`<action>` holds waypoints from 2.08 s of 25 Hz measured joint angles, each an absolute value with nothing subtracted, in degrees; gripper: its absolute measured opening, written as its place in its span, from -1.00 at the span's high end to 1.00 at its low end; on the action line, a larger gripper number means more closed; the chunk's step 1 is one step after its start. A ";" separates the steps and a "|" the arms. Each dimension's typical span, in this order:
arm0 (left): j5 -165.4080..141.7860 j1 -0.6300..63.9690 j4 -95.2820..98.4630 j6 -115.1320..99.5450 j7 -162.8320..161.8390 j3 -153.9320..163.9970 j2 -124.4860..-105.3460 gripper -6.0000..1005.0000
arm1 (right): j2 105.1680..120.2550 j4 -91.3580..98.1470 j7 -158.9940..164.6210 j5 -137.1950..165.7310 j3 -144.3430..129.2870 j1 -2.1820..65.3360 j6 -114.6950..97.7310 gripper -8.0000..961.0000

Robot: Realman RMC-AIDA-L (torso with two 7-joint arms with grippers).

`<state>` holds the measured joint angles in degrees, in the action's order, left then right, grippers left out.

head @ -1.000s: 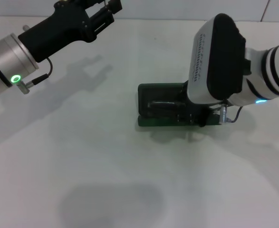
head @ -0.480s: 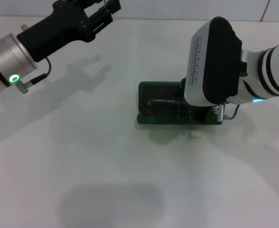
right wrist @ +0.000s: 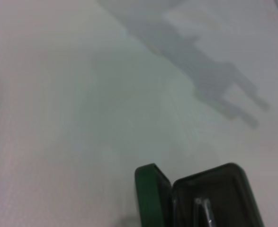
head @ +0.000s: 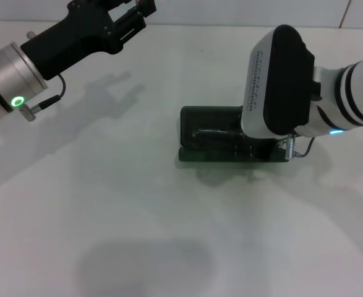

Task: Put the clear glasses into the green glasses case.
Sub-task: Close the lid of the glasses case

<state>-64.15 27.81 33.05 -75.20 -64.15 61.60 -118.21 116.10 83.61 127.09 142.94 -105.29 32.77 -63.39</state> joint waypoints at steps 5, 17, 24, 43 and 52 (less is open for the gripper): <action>-64.16 27.79 33.04 -75.12 -64.11 61.60 -118.21 -0.04 | 116.10 83.62 127.20 142.74 -105.64 32.86 -65.10 0.18; -64.16 27.39 33.07 -75.19 -64.07 61.62 -118.21 -0.04 | 116.19 88.23 128.40 140.64 -108.63 31.91 -69.90 0.18; -64.07 26.31 33.43 -75.24 -64.07 61.61 -118.19 -0.04 | 116.16 91.60 128.29 139.12 -106.70 29.66 -68.17 0.18; -63.66 25.65 33.67 -75.42 -64.08 61.54 -117.89 -0.04 | 115.83 83.17 127.17 138.56 -103.90 28.01 -50.73 0.19; -63.63 25.67 33.66 -75.41 -64.07 61.52 -117.81 -0.04 | 116.01 84.69 127.17 138.42 -105.99 27.55 -53.42 0.19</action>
